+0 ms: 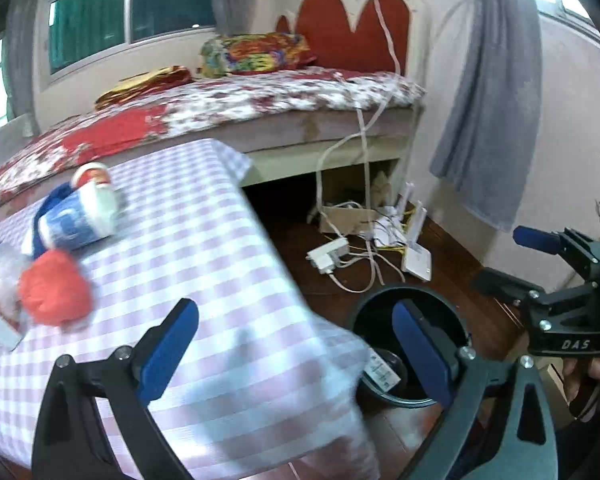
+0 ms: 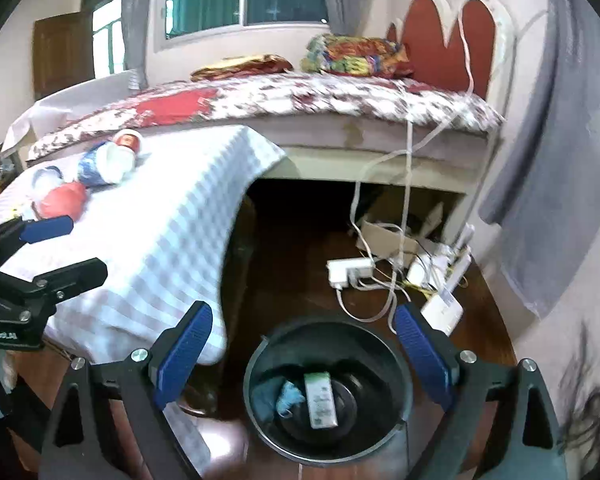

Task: Collect trash
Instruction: 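Move both tools back over the table toward the remaining trash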

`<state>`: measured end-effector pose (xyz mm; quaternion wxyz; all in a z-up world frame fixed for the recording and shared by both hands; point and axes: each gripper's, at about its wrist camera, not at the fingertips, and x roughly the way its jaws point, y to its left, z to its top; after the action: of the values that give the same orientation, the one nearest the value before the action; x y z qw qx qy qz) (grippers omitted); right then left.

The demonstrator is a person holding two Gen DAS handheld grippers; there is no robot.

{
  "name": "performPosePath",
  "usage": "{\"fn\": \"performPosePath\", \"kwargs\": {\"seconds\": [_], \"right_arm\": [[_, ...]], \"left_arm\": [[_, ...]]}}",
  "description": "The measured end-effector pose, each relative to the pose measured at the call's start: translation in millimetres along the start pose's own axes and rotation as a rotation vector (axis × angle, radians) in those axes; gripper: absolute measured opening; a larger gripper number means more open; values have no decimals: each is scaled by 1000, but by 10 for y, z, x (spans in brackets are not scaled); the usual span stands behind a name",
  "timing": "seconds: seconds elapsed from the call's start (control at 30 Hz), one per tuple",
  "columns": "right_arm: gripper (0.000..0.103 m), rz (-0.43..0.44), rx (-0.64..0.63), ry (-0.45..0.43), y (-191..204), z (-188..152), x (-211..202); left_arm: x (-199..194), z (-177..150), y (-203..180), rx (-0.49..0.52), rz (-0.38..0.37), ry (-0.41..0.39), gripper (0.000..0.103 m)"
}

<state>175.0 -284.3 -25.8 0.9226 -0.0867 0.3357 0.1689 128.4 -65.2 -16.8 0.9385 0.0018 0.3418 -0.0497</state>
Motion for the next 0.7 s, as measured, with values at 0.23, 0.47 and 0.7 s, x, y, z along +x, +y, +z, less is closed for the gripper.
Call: {"fn": "performPosePath", "kwargs": {"seconds": [0.23, 0.47, 0.7], "right_arm": [[94, 46, -31, 5, 547, 16, 26], [94, 130, -81, 22, 1259, 64, 46], [94, 211, -142, 22, 1948, 252, 143]], "left_arm": [[-181, -102, 565, -67, 76, -19, 99], [-445, -378, 1149, -156, 151, -15, 99], [-694, -601, 1717, -244, 216, -26, 99]]}}
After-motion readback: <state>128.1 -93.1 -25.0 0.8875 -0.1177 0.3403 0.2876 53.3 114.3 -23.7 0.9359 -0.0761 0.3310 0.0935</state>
